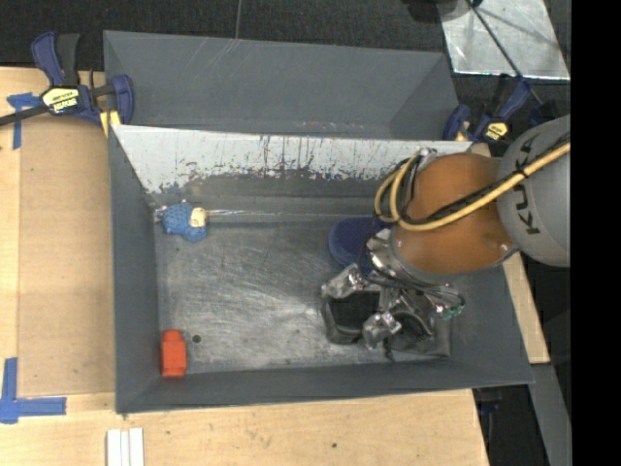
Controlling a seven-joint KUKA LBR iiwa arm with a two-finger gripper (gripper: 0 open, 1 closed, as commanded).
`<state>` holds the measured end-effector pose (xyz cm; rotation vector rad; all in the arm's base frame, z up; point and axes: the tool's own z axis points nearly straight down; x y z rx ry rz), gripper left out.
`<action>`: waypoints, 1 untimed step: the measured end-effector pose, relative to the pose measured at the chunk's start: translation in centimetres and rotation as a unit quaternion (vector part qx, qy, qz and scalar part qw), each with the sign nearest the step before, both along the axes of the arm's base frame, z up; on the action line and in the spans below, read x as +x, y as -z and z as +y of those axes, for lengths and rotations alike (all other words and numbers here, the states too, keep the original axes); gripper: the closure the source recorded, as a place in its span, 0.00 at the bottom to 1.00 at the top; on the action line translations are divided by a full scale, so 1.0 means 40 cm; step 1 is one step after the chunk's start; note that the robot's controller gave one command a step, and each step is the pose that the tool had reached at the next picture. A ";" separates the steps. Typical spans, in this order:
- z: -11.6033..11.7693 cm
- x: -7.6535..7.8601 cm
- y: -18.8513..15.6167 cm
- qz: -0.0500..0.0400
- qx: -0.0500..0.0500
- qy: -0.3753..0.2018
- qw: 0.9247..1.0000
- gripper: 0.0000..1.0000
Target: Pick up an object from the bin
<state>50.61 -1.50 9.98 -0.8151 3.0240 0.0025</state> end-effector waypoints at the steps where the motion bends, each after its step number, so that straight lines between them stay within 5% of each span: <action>1: 0.000 0.000 0.000 0.000 0.000 0.000 1.000 1.00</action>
Offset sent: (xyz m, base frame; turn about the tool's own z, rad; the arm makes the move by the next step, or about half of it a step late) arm 0.0000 0.0000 0.0000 0.0000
